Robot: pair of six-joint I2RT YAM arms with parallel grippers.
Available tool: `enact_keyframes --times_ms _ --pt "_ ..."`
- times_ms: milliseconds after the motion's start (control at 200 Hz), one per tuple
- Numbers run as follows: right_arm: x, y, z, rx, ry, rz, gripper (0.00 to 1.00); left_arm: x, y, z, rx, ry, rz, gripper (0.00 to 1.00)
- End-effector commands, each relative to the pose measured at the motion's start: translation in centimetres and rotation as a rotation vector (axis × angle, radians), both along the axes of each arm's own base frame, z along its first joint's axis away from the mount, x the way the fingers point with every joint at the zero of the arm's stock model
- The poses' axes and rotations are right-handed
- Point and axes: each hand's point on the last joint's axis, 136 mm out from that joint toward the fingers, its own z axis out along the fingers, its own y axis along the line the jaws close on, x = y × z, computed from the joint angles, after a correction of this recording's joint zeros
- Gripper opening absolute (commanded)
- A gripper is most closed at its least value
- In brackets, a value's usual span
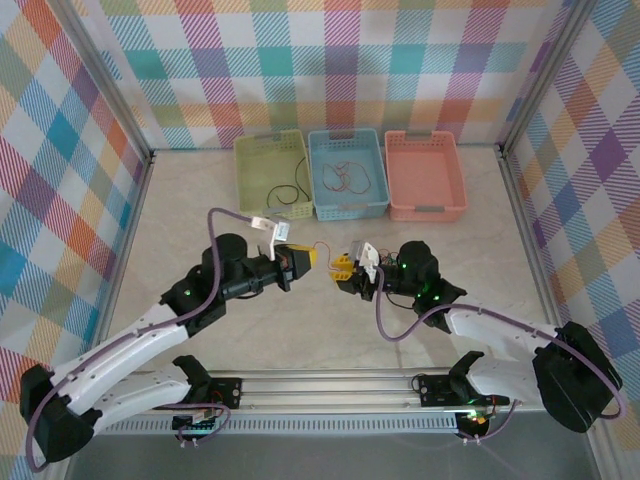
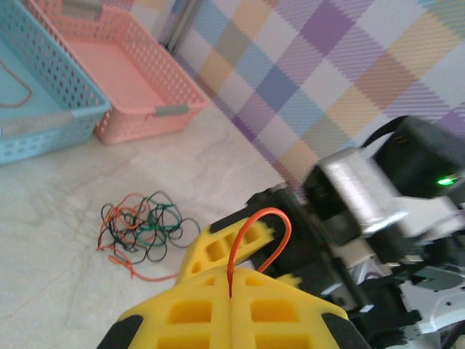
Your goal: Untangle the cables
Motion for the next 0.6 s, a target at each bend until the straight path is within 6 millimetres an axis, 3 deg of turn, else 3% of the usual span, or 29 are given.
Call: enact_keyframes --times_ms 0,130,270,595 --pt "0.6 0.5 0.9 -0.003 -0.029 -0.006 0.26 -1.2 0.2 4.4 -0.081 -0.028 -0.025 0.0" --pt "1.0 0.8 0.5 -0.005 -0.013 -0.004 0.26 -2.7 -0.6 7.4 -0.134 -0.008 -0.115 0.0" --pt "1.1 1.1 0.3 -0.001 -0.003 0.0 0.24 -4.2 -1.2 9.0 -0.137 0.018 -0.177 0.0" --pt "1.6 1.2 -0.9 -0.025 0.024 -0.012 0.2 -6.2 -0.2 14.4 -0.196 0.018 -0.205 0.0"
